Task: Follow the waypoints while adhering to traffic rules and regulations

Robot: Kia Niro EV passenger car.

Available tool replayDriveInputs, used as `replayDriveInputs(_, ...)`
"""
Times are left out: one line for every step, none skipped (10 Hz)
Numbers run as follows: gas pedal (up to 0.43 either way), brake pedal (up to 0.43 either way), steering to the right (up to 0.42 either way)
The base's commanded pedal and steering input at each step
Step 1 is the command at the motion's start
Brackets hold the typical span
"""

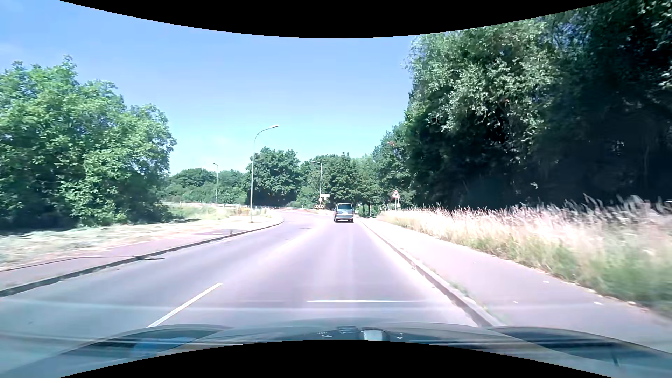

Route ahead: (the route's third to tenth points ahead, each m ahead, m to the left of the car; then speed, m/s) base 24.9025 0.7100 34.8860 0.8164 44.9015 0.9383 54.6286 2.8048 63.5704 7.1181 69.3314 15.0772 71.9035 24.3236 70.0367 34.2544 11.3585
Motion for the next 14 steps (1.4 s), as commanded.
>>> replayDriveInputs(0.039, 0.000, 0.008)
replayDriveInputs(0.039, 0.000, 0.008)
replayDriveInputs(0.039, 0.000, 0.008)
replayDriveInputs(0.039, 0.000, 0.007)
replayDriveInputs(0.039, 0.000, 0.007)
replayDriveInputs(0.028, 0.000, 0.005)
replayDriveInputs(0.028, 0.000, 0.003)
replayDriveInputs(0.028, 0.000, 0.002)
replayDriveInputs(0.028, 0.000, 0.002)
replayDriveInputs(0.008, 0.000, 0.002)
replayDriveInputs(0.000, 0.000, 0.002)
replayDriveInputs(0.000, 0.000, 0.002)
replayDriveInputs(0.000, 0.000, 0.000)
replayDriveInputs(0.000, 0.000, 0.000)
